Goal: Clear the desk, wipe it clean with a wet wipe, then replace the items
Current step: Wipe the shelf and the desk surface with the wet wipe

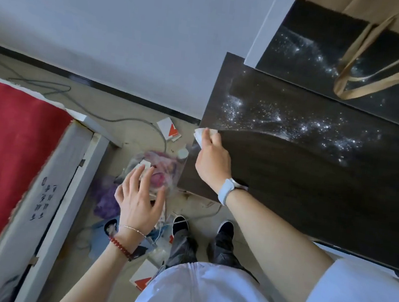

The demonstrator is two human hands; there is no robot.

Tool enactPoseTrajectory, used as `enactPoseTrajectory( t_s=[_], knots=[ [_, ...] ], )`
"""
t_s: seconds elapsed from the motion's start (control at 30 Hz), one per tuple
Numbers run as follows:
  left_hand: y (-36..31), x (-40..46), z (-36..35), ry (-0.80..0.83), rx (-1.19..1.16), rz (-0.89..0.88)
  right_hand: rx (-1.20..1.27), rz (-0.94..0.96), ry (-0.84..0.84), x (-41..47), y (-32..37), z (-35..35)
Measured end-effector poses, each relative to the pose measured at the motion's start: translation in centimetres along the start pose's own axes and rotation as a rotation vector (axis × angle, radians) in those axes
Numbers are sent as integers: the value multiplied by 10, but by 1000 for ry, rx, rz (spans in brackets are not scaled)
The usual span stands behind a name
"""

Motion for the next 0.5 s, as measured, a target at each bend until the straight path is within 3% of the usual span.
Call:
enactPoseTrajectory(
  t_s=[0.1, 0.2, 0.37, 0.5],
  knots=[
    [20, -3, 14, -32, -86, 102, 52, 123, 81, 4, 22, -11],
    [33, -7, 25, -56, -213, 177, 324, 257, 159, -8, 36, -22],
    [30, 0, 32, -54, -469, 235, 1057, -131, 212, -19, 28, -17],
    [7, 7, 33, -15, -478, 108, 1220, -254, 184, -22, 13, 0]
  ],
)
Point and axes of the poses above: each hand's wrist, its own x-axis towards the middle knuckle, its own z-axis out of the back of the hand, y = z × x, the point moved 2 cm from there along x, towards the middle knuckle, and after that the axes turned 8 degrees about z, right-handed, at the moved point
